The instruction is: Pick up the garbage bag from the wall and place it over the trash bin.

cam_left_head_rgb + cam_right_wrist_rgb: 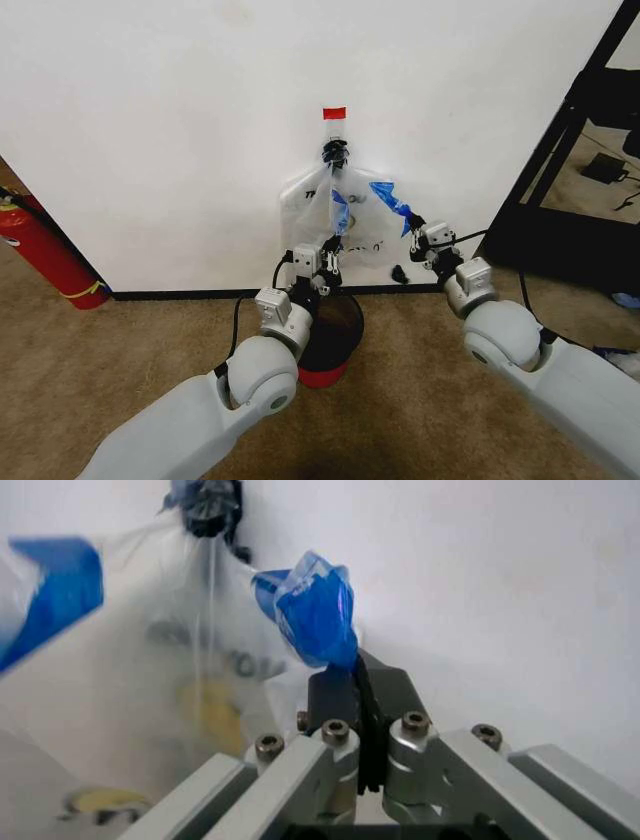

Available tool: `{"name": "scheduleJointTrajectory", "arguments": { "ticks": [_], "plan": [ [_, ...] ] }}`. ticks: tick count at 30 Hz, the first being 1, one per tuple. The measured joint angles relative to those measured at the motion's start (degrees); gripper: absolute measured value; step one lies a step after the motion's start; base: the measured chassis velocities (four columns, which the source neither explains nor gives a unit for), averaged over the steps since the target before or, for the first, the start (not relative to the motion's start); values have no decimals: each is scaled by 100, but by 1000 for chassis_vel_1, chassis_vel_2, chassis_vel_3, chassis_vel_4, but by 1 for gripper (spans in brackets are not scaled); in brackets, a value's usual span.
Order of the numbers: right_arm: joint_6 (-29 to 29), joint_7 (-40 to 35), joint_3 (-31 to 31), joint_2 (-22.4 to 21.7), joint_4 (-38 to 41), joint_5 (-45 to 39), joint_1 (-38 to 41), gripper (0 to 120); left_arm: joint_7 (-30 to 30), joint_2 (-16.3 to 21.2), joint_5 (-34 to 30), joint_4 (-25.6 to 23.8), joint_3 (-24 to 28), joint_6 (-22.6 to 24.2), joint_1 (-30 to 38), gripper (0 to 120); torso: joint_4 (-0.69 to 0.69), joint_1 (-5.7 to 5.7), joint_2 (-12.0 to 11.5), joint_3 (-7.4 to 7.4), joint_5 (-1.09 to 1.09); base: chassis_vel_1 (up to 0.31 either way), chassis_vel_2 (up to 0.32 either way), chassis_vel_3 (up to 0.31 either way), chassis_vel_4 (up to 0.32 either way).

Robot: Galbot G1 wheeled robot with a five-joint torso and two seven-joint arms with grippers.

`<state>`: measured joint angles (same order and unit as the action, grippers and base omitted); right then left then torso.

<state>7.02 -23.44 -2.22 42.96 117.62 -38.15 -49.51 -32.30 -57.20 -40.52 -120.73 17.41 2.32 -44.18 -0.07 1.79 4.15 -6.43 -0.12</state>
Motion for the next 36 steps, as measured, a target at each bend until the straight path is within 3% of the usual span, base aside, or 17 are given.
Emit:
{"name": "scheduleJointTrajectory", "arguments": {
  "ticks": [8,16,26,36],
  "plan": [
    [-343,175,-631,526,280,-258,-974,0,1,120,34,-280,-298,-7,-371,0,-2,0,0,0,0,0,0,0,0],
    [-467,318,-845,1083,669,232,-1898,0,74,338,207,-612,-549,-9,-925,0,-2,0,0,0,0,0,0,0,0],
    [-595,446,-963,1244,888,528,-2454,0,145,420,411,-768,-674,-42,-1335,0,-2,0,0,0,1,0,0,0,0],
    [-566,316,-1007,1242,1187,527,-2478,0,180,388,549,-1008,-797,-30,-1596,0,-2,0,-1,0,2,0,0,0,0]
  ]
}}
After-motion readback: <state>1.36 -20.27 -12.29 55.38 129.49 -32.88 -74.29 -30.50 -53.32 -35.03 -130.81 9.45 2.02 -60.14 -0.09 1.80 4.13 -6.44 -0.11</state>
